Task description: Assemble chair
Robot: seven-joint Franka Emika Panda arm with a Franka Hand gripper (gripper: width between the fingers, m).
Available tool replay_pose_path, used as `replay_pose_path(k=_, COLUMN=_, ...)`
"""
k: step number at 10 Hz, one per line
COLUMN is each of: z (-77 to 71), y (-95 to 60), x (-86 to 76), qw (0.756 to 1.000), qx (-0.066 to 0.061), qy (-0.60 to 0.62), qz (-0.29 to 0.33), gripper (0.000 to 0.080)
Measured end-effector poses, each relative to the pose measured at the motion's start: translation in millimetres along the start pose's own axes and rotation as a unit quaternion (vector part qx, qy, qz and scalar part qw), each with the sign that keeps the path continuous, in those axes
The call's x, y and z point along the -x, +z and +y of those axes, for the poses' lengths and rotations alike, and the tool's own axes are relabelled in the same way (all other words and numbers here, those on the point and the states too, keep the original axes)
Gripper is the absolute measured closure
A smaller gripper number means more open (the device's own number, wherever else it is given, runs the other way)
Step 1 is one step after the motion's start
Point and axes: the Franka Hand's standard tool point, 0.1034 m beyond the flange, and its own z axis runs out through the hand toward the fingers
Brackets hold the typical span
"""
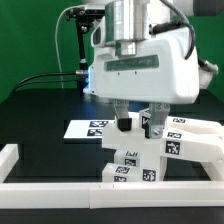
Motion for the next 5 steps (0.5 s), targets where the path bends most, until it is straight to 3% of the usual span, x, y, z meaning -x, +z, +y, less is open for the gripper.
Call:
replay_pose_path(k=3, z=-6.7, y=-32.3, x=10.7, qw=0.998, qx=0.022, qy=-0.025, qz=-0.058, gripper=0.0150)
replay_pose_path(k=4, z=-18.5, y=-39.3, x=11.6, qw=0.997, qx=0.016, qy=-0.061, qz=-0.053, gripper=0.0150)
replay_pose_path(k=5, z=-14.4, y=-35.6, x=9.2, qw=0.994, qx=0.016, qy=-0.100, qz=-0.050, gripper=0.0150)
